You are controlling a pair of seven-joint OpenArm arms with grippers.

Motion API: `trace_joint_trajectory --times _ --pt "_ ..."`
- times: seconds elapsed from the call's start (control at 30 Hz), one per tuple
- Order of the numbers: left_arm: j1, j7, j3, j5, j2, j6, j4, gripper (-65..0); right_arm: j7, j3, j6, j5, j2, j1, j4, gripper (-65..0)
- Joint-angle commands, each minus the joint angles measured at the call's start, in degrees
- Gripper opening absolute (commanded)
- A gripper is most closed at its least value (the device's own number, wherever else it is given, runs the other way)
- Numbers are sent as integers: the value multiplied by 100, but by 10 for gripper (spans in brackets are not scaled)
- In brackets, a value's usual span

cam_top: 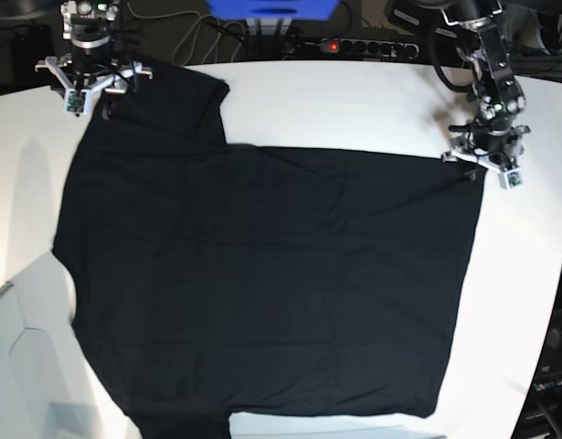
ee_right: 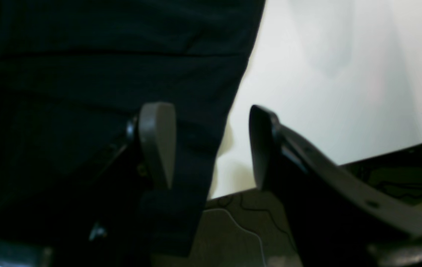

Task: Fold the T-shirt properly
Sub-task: 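Grasp the black shirt's shoulder corners with both grippers, then lift the shoulder edge with both grippers and pull it toward the robot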

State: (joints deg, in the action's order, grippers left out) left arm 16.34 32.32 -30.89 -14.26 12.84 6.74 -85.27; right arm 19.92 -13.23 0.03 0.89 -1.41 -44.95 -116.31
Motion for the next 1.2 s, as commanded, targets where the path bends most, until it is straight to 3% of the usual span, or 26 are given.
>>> trace_joint_trajectory --times 0.0,0.23,0.4,0.5,0.63,0.73,0.9,1.17 --pt "41 87 -18 77 65 -28 -48 -365 -124 -26 27 -23 -22 -55 -74 -325" --pt "67 87 -36 77 57 -28 -40 -489 -124 -26 27 -23 -22 -72 -74 -323" --pt "76 96 -36 77 57 -28 -75 -650 -124 -17 36 -23 -30 -90 -74 -319" --pt "164 96 -36 77 57 -28 -84 -642 -124 9 54 -14 -48 -99 -74 -297" --pt "243 96 -36 77 57 -28 -84 -650 -115 -17 414 -14 -30 -46 49 -267" --pt "269 96 -36 77 57 -28 -84 -650 184 -35 617 -14 -22 139 172 -267" --pt "269 96 -36 77 57 -28 -84 -650 869 -35 617 -14 -30 464 277 -268" --pt "340 96 -36 77 57 -28 -84 -650 1001 -35 617 -23 -57 526 383 -267"
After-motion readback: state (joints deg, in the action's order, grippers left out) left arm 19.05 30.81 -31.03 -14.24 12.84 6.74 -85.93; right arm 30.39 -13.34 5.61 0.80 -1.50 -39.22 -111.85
